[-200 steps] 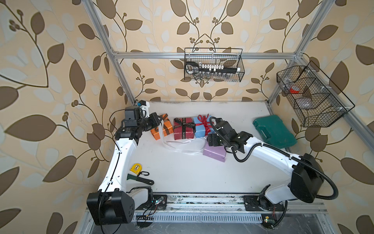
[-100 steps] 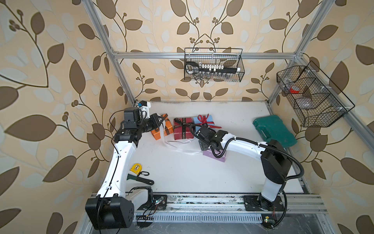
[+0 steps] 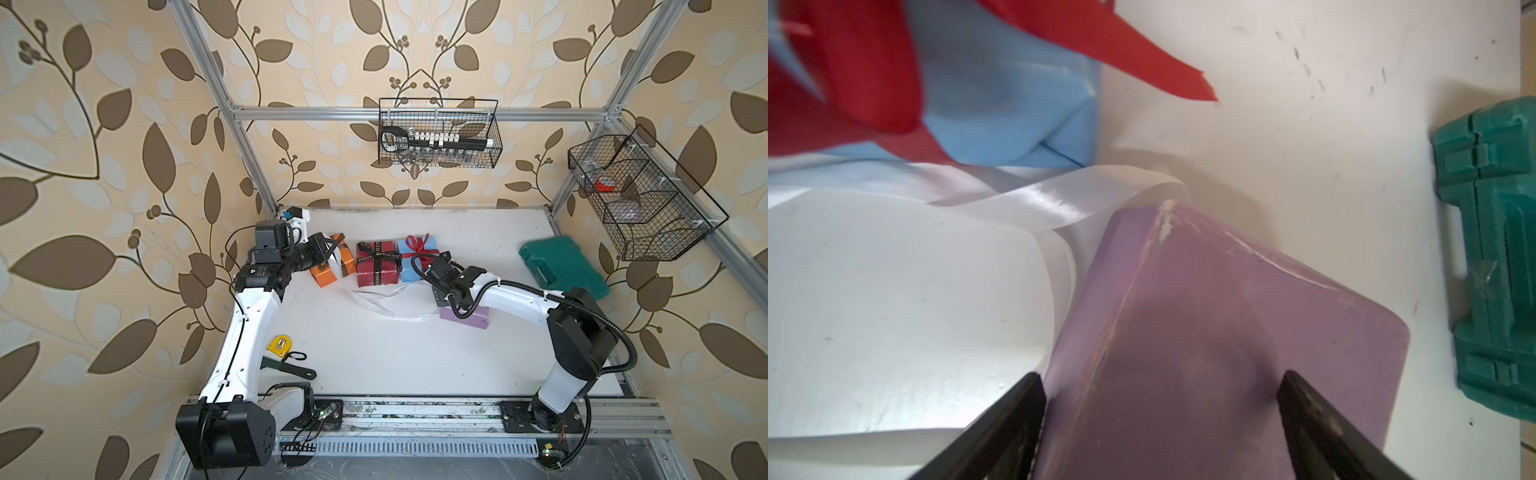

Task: Untie the ribbon bows on the gift boxes
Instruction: Move the gift box to the center of the board.

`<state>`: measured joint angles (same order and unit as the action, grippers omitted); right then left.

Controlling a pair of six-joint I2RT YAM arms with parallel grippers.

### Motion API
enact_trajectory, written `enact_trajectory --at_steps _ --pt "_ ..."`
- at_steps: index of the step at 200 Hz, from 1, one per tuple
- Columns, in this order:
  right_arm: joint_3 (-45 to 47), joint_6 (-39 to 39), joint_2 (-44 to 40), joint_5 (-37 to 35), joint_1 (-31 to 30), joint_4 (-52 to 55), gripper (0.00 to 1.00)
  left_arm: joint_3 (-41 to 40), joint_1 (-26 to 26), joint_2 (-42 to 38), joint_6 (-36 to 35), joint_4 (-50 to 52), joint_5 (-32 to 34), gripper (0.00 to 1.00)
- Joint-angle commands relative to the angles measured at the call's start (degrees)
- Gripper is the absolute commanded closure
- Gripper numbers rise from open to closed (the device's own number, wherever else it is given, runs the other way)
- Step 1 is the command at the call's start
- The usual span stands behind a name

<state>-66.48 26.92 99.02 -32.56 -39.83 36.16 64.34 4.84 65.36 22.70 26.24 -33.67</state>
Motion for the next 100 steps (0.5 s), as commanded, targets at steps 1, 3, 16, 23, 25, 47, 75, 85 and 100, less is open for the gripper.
enact_trajectory --at_steps 1,3,16,23,25,47,75,85,100 --pt "1.6 -0.9 -2.0 0.3 1.7 -0.8 0.12 2.0 -0.1 -0.2 -1.6 1.2 2.5 1.0" --pt "1.7 -0.9 -2.1 0.3 1.9 -0.9 0.12 2.1 -0.2 -0.2 -1.7 1.3 2.8 1.0" --pt "2.2 -1.1 -2.5 1.0 3.5 -1.2 0.12 3.0 -0.2 -0.8 -2.1 2.8 5.8 1.0" --pt "2.4 -1.2 -2.8 1.6 4.5 -1.3 0.12 3.3 -0.1 -1.2 -2.5 3.3 7.6 1.0" --pt "2.4 -1.3 -3.0 1.8 4.7 -1.5 0.12 3.4 -0.1 -1.4 -2.6 3.5 8.1 1.0" --pt "1.8 -3.5 -4.4 3.7 5.3 -2.1 0.11 3.9 0.0 -2.9 -2.9 3.3 11.0 1.0" --pt "1.3 -8.3 -8.7 13.2 4.2 -5.1 0.11 5.7 0.0 -1.9 -2.2 3.2 8.0 1.0" --pt "1.8 -10.0 -10.7 16.0 3.6 -6.5 0.1 6.6 0.0 -1.1 -1.6 3.1 5.5 1.0" --pt "2.2 -12.7 -13.5 22.5 3.0 -8.6 0.08 7.8 -0.1 -0.1 -1.2 3.1 1.8 1.0"
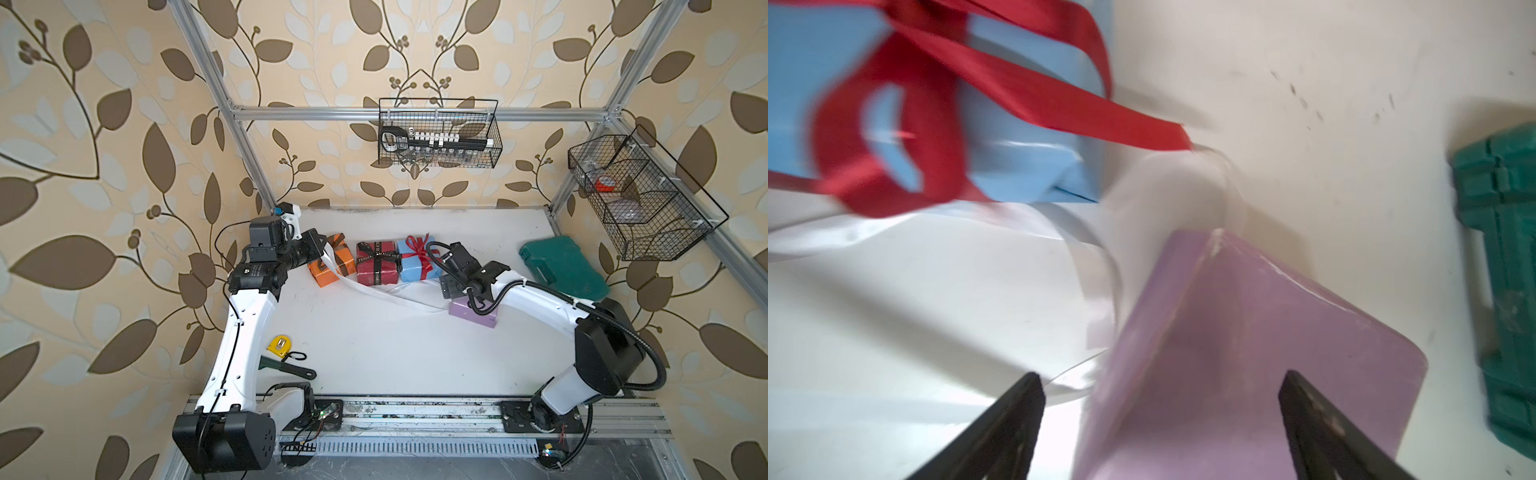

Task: Untie the ribbon bows on the gift boxes
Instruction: Move the gift box to the center of the board, then place the ribbon at the center of the board.

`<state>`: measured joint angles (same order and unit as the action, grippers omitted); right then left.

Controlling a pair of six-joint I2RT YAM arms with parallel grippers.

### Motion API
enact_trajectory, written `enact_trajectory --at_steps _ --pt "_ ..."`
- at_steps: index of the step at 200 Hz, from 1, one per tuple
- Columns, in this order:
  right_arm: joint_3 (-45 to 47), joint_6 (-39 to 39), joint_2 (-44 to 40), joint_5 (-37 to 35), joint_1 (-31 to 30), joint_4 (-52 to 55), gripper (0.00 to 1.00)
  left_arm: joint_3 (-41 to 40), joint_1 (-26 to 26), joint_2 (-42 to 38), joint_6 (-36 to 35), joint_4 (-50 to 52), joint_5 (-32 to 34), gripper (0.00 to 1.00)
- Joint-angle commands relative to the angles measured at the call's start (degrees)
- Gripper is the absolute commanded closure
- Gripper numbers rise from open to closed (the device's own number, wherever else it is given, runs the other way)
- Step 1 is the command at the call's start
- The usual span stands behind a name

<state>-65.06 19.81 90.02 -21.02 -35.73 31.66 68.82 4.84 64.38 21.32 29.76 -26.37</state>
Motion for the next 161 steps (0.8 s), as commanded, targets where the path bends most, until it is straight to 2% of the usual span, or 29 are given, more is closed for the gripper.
enact_trajectory --at_steps 1,14,36,59,94,122,161 --pt "0.8 -5.8 -4.7 11.3 -1.2 -4.3 0.07 3.5 -0.1 1.0 0.3 -0.5 -5.8 1.0" --pt "0.8 -7.9 -6.6 16.0 -2.4 -6.4 0.01 4.6 -0.1 2.1 1.4 -1.1 -11.0 1.0" --pt "0.2 -10.3 -9.0 24.1 -3.7 -11.2 0.01 6.8 -2.6 4.7 3.5 -1.5 -18.5 1.0" --pt "1.8 -13.0 -11.1 31.8 -6.8 -21.2 0.01 8.3 -9.2 6.5 3.2 -1.2 -19.0 1.0" --pt "3.4 -16.7 -11.8 35.5 -9.0 -34.6 0.02 7.0 -15.0 6.6 7.4 -6.1 -19.9 1.0" --pt "5.5 -16.6 -10.2 39.8 -9.4 -47.7 0.03 6.7 -16.9 5.8 9.6 -8.4 -19.9 1.0" --pt "1.9 -16.8 -4.3 42.2 -11.6 -53.0 0.04 6.0 -17.1 4.4 11.2 -9.9 -20.0 1.0"
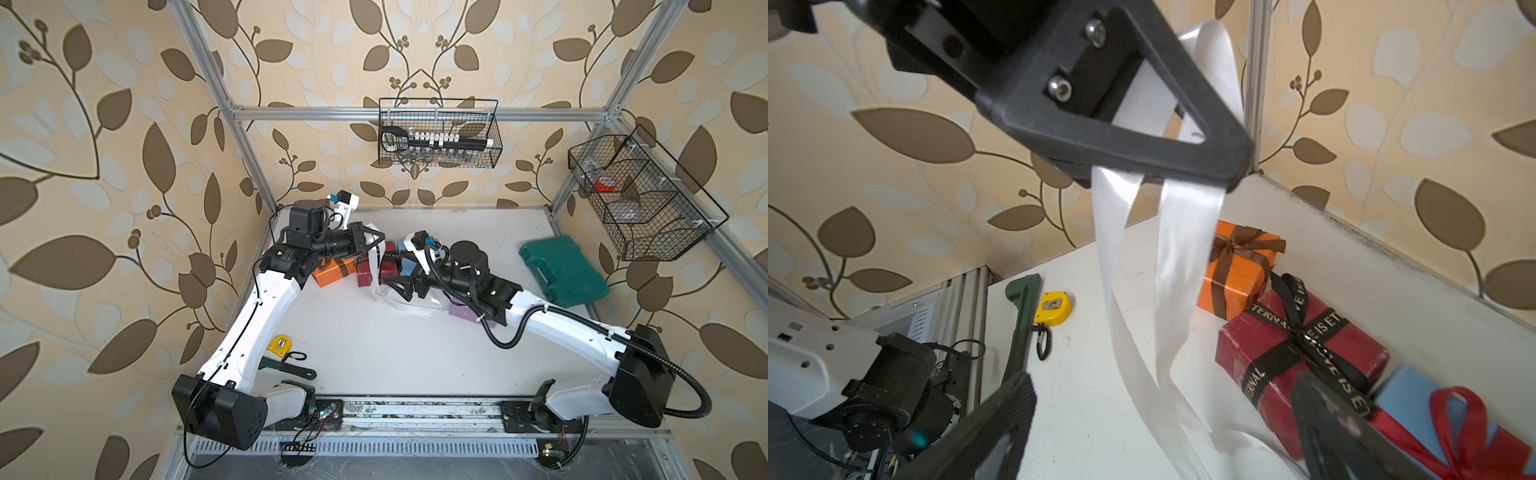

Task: Untie the ribbon bows on the gift boxes
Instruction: Place the ribbon at the center of the board.

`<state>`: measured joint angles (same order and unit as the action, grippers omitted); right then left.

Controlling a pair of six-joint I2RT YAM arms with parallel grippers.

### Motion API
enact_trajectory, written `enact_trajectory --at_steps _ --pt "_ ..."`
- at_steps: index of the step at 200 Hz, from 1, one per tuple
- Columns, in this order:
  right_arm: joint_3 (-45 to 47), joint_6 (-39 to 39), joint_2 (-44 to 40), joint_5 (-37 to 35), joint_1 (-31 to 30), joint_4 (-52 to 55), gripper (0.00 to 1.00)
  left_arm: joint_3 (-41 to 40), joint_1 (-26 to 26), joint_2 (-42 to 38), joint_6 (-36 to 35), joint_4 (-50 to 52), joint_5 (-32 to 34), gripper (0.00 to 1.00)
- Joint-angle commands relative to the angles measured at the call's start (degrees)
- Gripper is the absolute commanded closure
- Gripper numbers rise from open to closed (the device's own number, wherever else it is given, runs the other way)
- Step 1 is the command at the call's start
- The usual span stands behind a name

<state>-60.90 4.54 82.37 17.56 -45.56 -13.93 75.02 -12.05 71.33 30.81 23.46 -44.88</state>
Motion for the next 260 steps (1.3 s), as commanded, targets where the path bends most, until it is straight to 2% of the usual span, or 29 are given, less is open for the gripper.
enact_trajectory --at_steps 1,39,51,60,80,115,156,180,194,213,239,260 --pt "-2.4 -1.6 3.5 3.6 -1.9 -7.5 0.04 -0.2 -0.3 -2.6 1.7 -3.6 -1.5 1.0" --pt "-6.7 -1.3 9.3 0.7 -3.3 -8.5 0.06 -1.3 -0.3 -2.9 3.5 -5.6 -3.2 1.0" --pt "-8.0 -1.2 10.8 -0.3 -3.3 -8.4 0.09 -1.7 -0.3 -3.0 4.3 -6.4 -4.0 1.0" --pt "-9.0 -1.1 11.7 -0.7 -3.3 -8.1 0.16 -2.0 -0.3 -3.0 4.6 -6.8 -4.4 1.0" --pt "-10.5 -1.0 12.5 -1.6 -3.2 -5.5 0.42 -2.2 -0.3 -3.1 4.7 -6.8 -4.4 1.0" --pt "-9.1 -3.2 8.9 -3.8 -3.1 -0.3 1.0 -2.3 -0.1 -3.8 1.4 -3.6 2.1 1.0" --pt "-6.2 -2.4 0.8 -6.4 -2.7 5.9 1.0 -4.2 0.1 -3.6 -2.4 -1.2 12.9 1.0" --pt "-9.6 -0.5 -2.5 -6.1 -2.4 12.1 1.0 -6.6 0.2 -2.8 -2.8 -1.2 17.2 1.0" --pt "-12.5 -0.1 -3.1 -3.5 -2.4 13.8 1.0 -7.3 0.3 -2.8 -2.9 -0.9 17.9 1.0" --pt "-17.1 2.7 -1.0 0.8 -2.4 13.8 1.0 -6.6 0.5 -3.9 -4.0 -0.5 19.9 1.0" --pt "-28.4 5.0 5.8 6.4 -3.4 15.4 1.0 -4.2 1.2 -4.4 -6.8 1.8 23.2 1.0" --pt "-37.2 4.4 11.2 7.3 -4.8 16.6 1.0 -3.8 3.5 -4.2 -8.2 3.6 24.8 1.0"
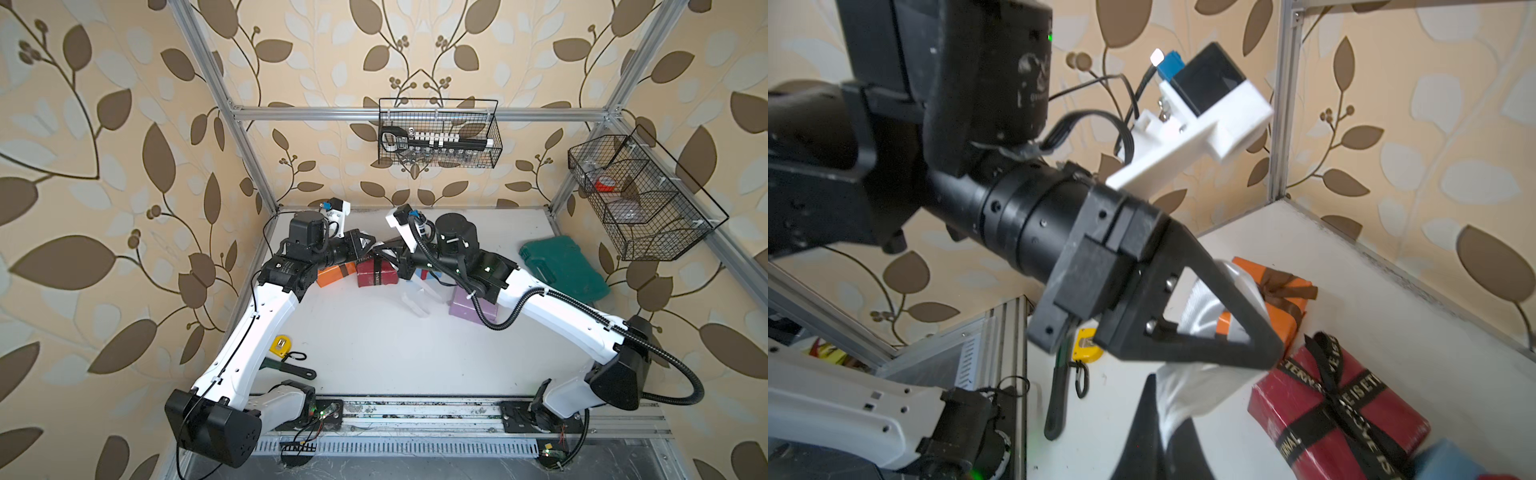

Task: Untie the ribbon bows on the gift boxes
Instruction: Place the ribbon at the center of the board.

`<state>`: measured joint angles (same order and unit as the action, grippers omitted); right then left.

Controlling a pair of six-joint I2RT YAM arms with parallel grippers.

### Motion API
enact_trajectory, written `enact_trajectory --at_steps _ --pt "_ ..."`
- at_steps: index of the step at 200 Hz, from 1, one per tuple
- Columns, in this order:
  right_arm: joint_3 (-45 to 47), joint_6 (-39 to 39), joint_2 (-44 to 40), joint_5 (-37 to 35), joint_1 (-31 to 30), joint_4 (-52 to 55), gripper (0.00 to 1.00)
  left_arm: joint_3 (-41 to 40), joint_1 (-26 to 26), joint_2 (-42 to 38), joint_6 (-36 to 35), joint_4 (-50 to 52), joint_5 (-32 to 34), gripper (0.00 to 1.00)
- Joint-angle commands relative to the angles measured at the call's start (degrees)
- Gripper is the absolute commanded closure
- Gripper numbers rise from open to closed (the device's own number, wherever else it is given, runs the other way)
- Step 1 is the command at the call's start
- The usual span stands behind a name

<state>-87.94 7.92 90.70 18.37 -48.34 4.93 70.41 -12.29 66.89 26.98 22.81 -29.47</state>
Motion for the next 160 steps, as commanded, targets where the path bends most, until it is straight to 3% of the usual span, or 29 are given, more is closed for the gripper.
enact_trajectory --at_steps 1,40,73,118,134,160 --pt "-10.8 1.0 3.1 6.5 -2.1 -2.2 1.0 0.8 3.9 0.2 -4.4 4.4 9.4 1.0" --pt "-21.5 1.3 10.5 7.4 -3.5 -0.1 1.0 -1.5 13.8 -2.4 -2.4 3.5 5.0 1.0" --pt "-27.4 1.4 15.3 6.9 -7.2 -1.6 1.0 -0.4 15.4 -3.7 -4.3 4.6 6.8 1.0" --pt "-50.6 -2.1 29.0 6.4 -11.4 9.0 1.0 0.0 17.7 -4.7 -5.1 5.9 7.4 1.0" --pt "-48.6 -2.4 28.6 5.4 -11.5 8.7 1.0 -0.5 18.0 -5.7 -5.8 6.1 8.2 1.0" --pt "-33.6 -3.5 22.4 1.3 -11.4 4.7 1.0 -2.0 18.0 -5.8 -6.7 6.5 8.3 1.0"
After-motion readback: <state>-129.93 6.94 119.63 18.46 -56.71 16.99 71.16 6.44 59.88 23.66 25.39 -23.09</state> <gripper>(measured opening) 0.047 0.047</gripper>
